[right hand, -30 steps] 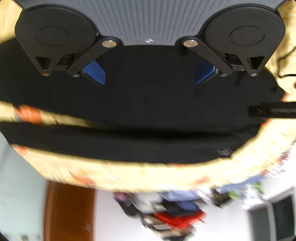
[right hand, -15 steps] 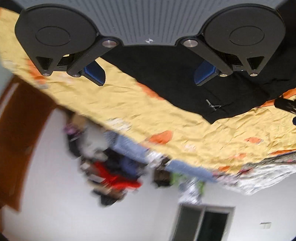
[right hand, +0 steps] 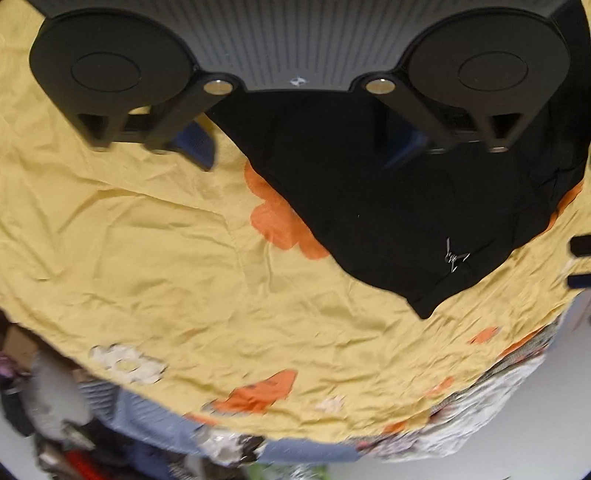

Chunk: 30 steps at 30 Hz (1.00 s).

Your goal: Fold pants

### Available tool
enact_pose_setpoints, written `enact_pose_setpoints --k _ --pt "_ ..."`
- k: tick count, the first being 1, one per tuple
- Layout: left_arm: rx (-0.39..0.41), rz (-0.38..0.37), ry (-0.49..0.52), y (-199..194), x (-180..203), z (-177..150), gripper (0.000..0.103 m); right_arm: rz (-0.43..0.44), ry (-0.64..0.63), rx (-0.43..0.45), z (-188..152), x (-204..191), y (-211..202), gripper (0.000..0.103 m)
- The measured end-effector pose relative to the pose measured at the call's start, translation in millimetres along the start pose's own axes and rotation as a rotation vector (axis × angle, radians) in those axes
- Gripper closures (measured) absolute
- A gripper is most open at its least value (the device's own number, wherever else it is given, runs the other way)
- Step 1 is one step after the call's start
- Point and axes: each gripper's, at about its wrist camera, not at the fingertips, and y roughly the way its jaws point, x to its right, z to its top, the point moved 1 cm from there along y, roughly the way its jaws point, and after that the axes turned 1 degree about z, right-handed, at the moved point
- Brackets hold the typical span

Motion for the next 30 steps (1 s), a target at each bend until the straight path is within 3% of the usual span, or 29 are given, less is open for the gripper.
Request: enact_pose_setpoints --k 2,4,7,11,14,18,23,25,27,29,30 --pt "-0.010 -0.001 0.003 11 4 6 0.001 0.015 -0.025 -0.008 1 0 2 0.043" --pt "-0.016 -0.017 0.002 21 6 13 0.001 0.033 -0.040 -0.002 1 -1 -1 0.075" --pt "-0.049 -0.045 -0.032 39 7 27 0.001 -0.014 -0.098 0.033 -3 -13 -9 0.093" --pt "-0.134 -0.142 -0.137 65 1 48 0.002 -0.179 -0.268 0.087 -20 -61 -24 0.096" --pt "-0.208 -0.233 -0.293 83 -12 58 0.002 -0.321 -0.445 0.136 -45 -112 -39 0.096" --pt "-0.321 -0.338 -0.398 106 -13 65 0.002 -0.405 -0.595 0.210 -76 -161 -60 0.099" --pt "-0.457 -0.430 -0.527 131 -8 64 0.002 -0.429 -0.703 0.252 -101 -193 -75 0.099" --pt "-0.493 -0.427 -0.587 138 -9 64 0.004 -0.421 -0.683 0.217 -99 -187 -73 0.099" --pt "-0.461 -0.413 -0.585 132 -9 64 0.003 -0.433 -0.598 0.249 -86 -165 -76 0.095" --pt "-0.451 -0.402 -0.556 125 -7 63 0.003 -0.316 -0.414 0.209 -62 -123 -78 0.089" --pt "-0.455 -0.403 -0.552 122 -6 62 0.003 -0.265 -0.323 0.244 -50 -101 -80 0.083"
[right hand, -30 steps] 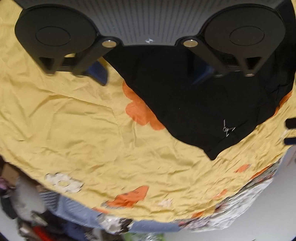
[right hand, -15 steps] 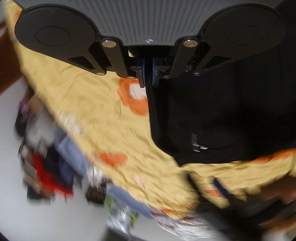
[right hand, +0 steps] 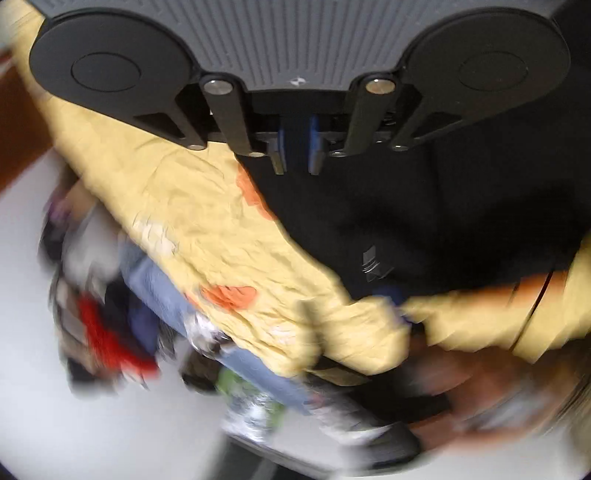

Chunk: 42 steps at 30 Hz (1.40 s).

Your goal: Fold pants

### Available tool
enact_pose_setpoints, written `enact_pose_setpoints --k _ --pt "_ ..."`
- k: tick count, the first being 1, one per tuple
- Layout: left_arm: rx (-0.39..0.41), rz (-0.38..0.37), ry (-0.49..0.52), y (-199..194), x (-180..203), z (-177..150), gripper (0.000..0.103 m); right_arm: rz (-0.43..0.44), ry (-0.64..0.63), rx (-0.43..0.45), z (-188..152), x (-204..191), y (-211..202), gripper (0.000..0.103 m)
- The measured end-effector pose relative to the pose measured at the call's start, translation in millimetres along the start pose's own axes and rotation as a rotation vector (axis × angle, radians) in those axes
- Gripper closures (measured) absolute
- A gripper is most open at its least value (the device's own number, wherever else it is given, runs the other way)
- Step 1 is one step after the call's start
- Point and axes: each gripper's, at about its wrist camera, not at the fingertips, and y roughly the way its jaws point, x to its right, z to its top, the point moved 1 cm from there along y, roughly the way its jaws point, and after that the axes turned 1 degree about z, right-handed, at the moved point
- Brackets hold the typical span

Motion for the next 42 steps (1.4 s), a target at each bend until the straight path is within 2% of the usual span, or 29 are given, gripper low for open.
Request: enact_pose_setpoints --k 1,2,3,4,6,9,10,11,12,13,14,18,22,26,28,30,31,33,34,36,39,42 --pt "-0.002 0.000 0.007 -1 0 -1 0.003 0.079 0.094 0.001 2 25 10 0.067" --pt "0.001 0.008 0.018 -2 1 -2 0.003 0.147 0.164 -0.028 4 44 24 0.057" --pt "0.010 0.021 0.027 -4 1 -2 0.003 0.162 0.227 -0.048 5 61 39 0.030" --pt "0.024 0.032 0.039 -5 2 -2 0.003 0.178 0.268 -0.071 7 75 55 0.024" --pt "0.042 0.053 0.062 -7 4 0 0.002 0.192 0.276 -0.088 10 90 80 0.024" --pt "0.032 0.041 0.058 -3 3 6 0.002 0.298 0.275 -0.177 10 97 114 0.027" --pt "0.025 0.036 0.054 -1 3 9 0.002 0.324 0.257 -0.206 8 96 122 0.040" --pt "0.018 0.030 0.049 3 3 11 0.001 0.333 0.225 -0.234 7 87 124 0.043" --pt "0.008 0.026 0.041 6 2 13 0.001 0.316 0.171 -0.219 9 82 124 0.065" --pt "-0.004 0.022 0.031 10 1 15 0.001 0.324 0.156 -0.216 9 79 124 0.091" --pt "-0.016 0.017 0.021 14 0 17 0.001 0.325 0.156 -0.204 10 76 122 0.094" --pt "-0.066 -0.015 -0.041 26 -8 21 0.001 0.210 -0.042 -0.149 10 26 87 0.095" --pt "-0.076 -0.038 -0.095 29 -14 26 0.000 0.040 -0.317 -0.060 3 -42 45 0.095" --pt "-0.114 -0.061 -0.137 35 -20 29 0.003 -0.017 -0.437 0.012 -4 -81 16 0.095" --pt "-0.095 -0.066 -0.120 27 -18 25 0.016 -0.023 -0.451 0.011 -7 -89 9 0.095" --pt "-0.084 -0.023 -0.068 21 -14 17 0.051 -0.044 -0.470 0.011 -10 -96 5 0.095" --pt "-0.093 -0.018 -0.046 20 -13 13 0.058 -0.054 -0.472 0.017 -11 -97 4 0.095" --pt "-0.102 -0.031 -0.036 16 -15 5 0.092 -0.079 -0.472 0.034 -13 -101 -1 0.095" --pt "-0.092 -0.034 -0.037 11 -17 0 0.094 -0.082 -0.461 0.035 -13 -101 0 0.095" --pt "-0.013 -0.025 -0.012 -9 -16 -15 0.097 -0.110 -0.458 0.039 -16 -107 -4 0.096" --pt "0.107 -0.006 0.107 -51 -7 -54 0.098 -0.115 -0.423 0.042 -21 -117 -19 0.096" --pt "0.176 0.007 0.207 -92 -10 -99 0.098 -0.103 -0.390 0.068 -29 -134 -44 0.096"
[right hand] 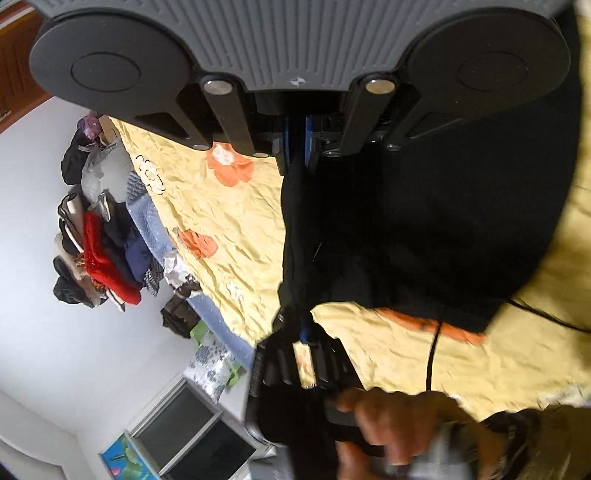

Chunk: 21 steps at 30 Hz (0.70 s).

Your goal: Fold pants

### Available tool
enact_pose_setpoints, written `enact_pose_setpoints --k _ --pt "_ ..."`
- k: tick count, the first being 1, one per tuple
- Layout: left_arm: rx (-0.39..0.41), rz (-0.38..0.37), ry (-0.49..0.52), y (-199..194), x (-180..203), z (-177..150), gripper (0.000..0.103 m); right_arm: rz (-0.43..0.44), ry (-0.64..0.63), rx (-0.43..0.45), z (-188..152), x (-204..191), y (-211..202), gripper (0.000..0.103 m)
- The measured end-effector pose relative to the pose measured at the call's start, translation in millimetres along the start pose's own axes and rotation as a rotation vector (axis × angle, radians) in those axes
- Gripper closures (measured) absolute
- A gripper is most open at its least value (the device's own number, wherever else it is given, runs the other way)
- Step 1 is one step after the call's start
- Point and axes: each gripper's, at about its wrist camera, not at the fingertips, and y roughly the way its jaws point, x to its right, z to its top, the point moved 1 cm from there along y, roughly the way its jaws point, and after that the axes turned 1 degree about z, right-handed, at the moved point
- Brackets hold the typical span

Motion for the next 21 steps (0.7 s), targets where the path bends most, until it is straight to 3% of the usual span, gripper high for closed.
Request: enact_pose_setpoints --k 4,9,13,19,20,21 --pt "-0.015 0.031 -0.007 -36 -21 -52 0.098 0.061 0.031 0.010 -1 -38 -33 0.096" --pt "-0.086 0.121 -0.055 -37 -58 -101 0.098 0.145 0.075 -0.016 -6 -83 -41 0.096" --pt "-0.095 0.136 -0.075 -33 -74 -112 0.095 0.151 0.094 -0.039 -11 -99 -31 0.096" --pt "-0.043 0.185 0.028 -49 -54 -122 0.095 0.104 0.082 -0.048 -10 -113 -35 0.096" --pt "-0.051 0.194 0.031 -45 -56 -123 0.092 0.099 0.090 -0.049 -12 -116 -36 0.095" --pt "-0.063 0.211 0.027 -39 -57 -124 0.080 0.095 0.110 -0.048 -14 -116 -34 0.095"
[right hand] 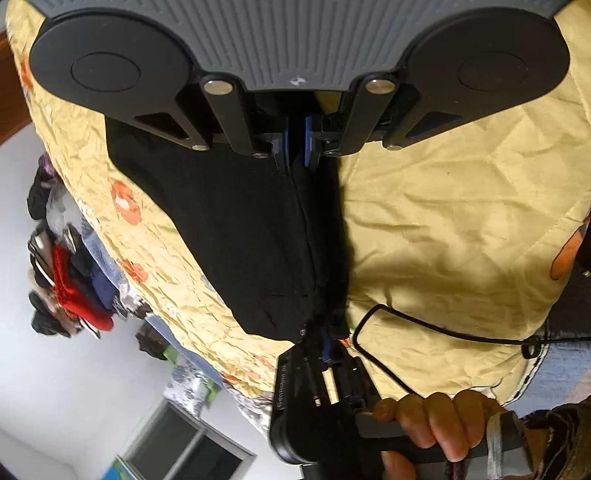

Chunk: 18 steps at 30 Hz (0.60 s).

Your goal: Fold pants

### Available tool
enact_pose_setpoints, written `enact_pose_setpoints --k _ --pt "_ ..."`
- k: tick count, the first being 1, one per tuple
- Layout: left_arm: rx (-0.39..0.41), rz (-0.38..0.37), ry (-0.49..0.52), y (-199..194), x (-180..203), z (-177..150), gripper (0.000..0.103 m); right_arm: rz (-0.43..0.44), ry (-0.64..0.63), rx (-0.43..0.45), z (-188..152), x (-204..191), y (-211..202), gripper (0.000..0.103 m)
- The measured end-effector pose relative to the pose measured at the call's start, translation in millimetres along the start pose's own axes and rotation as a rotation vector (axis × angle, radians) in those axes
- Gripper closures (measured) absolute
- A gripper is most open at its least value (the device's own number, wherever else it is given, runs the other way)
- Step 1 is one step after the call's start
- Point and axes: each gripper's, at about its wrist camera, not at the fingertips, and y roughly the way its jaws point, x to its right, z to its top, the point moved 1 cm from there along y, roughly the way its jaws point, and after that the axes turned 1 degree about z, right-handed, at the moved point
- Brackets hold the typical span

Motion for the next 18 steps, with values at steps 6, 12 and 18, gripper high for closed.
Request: enact_pose_setpoints --k 6,12,18 --pt "0.033 0.049 -0.002 -26 -5 1 0.068 -0.071 0.048 0.038 -5 4 -27 0.085" --pt "0.206 0.082 0.187 -74 36 -3 0.048 -0.173 0.438 -0.078 -73 61 -76 0.064" --pt "0.065 -0.231 0.485 -30 134 -22 0.030 -0.197 0.810 -0.056 -134 100 -113 0.060"
